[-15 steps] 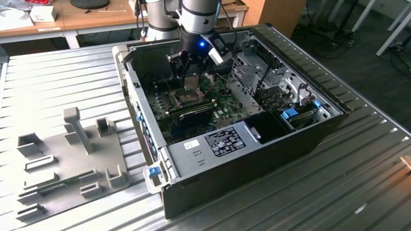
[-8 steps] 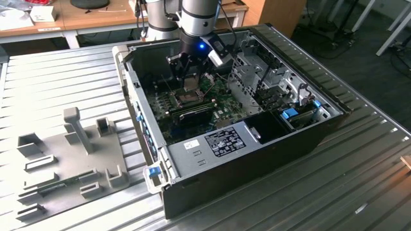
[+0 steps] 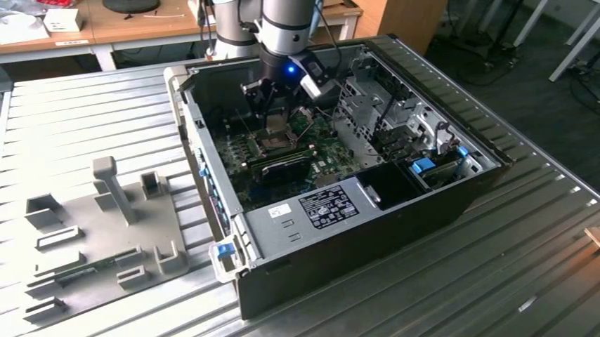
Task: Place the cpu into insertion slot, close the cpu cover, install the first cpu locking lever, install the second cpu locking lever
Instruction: 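Place the cpu into insertion slot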
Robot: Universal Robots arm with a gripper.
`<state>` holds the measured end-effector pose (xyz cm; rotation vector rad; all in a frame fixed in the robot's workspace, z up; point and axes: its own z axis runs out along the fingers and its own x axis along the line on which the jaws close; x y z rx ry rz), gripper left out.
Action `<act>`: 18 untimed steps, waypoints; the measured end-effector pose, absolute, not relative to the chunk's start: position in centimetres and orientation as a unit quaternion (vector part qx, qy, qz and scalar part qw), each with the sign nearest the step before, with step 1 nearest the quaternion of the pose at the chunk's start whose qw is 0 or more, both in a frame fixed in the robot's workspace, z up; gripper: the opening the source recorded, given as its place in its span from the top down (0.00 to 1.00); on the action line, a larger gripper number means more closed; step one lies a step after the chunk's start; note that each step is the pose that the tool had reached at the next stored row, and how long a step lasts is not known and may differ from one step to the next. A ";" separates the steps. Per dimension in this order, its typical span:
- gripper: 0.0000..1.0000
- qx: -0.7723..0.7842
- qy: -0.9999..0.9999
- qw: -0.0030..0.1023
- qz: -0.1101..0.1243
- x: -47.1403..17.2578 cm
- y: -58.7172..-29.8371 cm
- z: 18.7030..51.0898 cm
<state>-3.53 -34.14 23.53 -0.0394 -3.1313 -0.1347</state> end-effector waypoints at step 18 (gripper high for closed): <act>0.46 -0.033 -0.999 0.003 -0.040 -3.7 -34.1 21.9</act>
